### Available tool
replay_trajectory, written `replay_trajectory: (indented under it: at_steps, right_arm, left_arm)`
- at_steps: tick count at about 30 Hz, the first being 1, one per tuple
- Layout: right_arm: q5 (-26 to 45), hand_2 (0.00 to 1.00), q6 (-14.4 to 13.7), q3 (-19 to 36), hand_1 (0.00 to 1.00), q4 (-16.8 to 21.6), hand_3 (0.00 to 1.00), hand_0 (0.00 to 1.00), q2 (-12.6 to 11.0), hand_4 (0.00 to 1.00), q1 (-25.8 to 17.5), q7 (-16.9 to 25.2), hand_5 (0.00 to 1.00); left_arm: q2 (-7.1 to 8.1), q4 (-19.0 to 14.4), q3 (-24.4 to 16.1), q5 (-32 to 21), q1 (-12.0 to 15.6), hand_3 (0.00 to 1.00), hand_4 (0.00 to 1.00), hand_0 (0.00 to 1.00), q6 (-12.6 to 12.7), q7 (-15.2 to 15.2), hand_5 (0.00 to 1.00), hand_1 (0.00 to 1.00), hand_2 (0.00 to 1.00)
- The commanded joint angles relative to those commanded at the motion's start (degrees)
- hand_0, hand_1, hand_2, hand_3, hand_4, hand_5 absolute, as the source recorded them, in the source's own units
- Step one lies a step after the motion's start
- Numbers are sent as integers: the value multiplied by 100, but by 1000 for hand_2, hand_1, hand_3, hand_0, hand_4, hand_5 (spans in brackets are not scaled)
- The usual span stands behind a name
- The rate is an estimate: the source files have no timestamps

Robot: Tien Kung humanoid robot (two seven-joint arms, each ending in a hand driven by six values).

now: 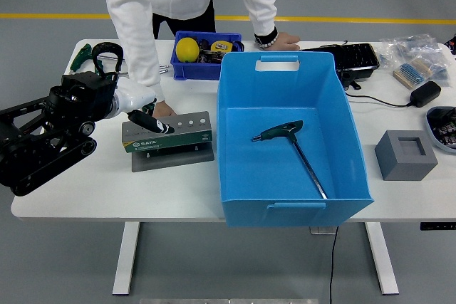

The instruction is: Lift tool from toolbox,place it in box,lift tool from toolbox,place it in box

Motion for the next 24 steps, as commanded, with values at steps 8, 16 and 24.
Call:
replay_trajectory:
  at_steps: [8,16,24]
  right_arm:
    - [-15,748,-5,13,695,-1,562,723,4,792,8,-2,714]
    - [-39,747,0,25,694,-2,562,723,4,792,2,-13,714]
    - [-65,747,-1,37,694,-4,562,723,5,792,7,-21,712]
  left_arm:
    - [-27,84,-6,0,-23,499,918,932,-97,23,998,765,625]
    - [-50,90,-31,-20,-1,441,921,932,-174,44,998,713,542]
    - [-111,149,-52,3,18,413,922,922,-239,57,998,640,445]
